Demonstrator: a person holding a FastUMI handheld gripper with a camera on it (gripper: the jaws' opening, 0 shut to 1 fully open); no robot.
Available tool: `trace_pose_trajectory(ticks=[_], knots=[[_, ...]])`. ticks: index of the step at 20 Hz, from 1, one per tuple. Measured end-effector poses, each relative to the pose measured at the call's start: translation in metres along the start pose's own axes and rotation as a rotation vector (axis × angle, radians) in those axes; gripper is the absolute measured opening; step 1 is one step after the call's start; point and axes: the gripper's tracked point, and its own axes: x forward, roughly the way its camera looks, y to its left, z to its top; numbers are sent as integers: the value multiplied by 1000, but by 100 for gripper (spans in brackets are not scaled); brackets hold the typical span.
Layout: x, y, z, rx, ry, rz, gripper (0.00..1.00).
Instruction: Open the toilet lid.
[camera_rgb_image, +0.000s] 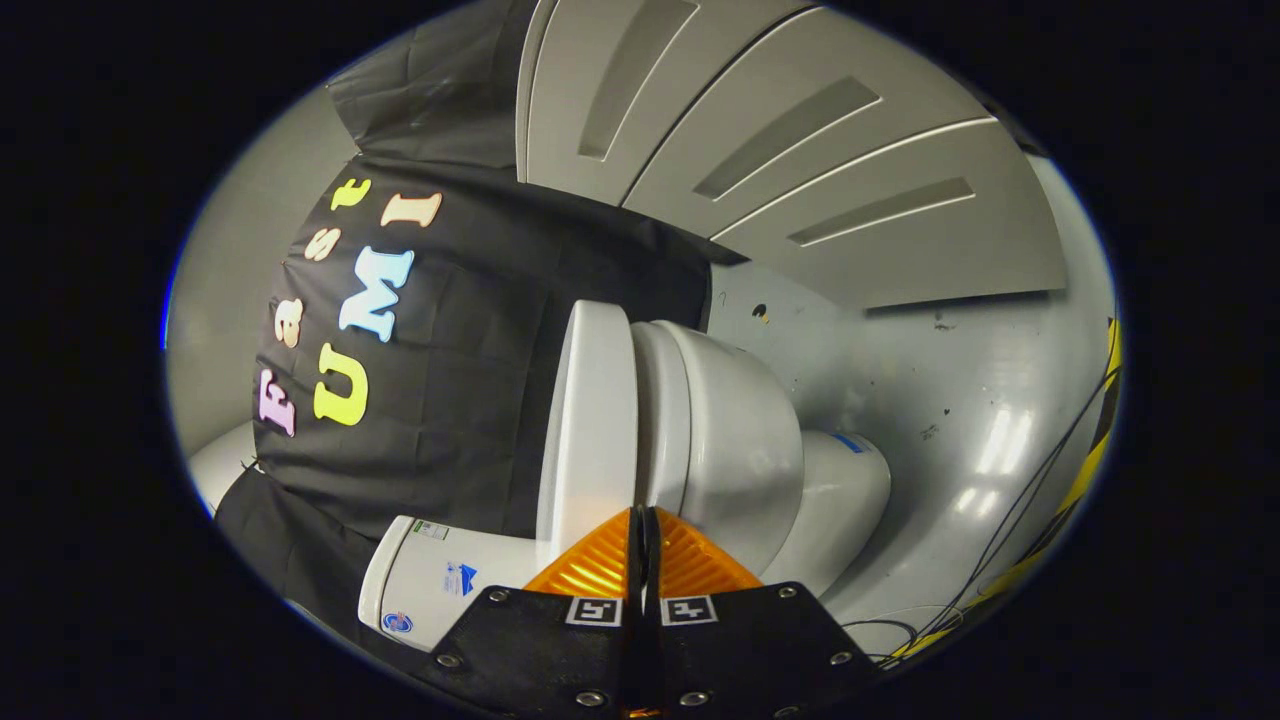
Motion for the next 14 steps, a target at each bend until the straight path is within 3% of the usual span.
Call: trace_pose_trajectory(ticks=[4, 14], knots=[[0, 2, -1, -81, 19, -54, 0], [-15, 39, 15, -186, -7, -55, 0]])
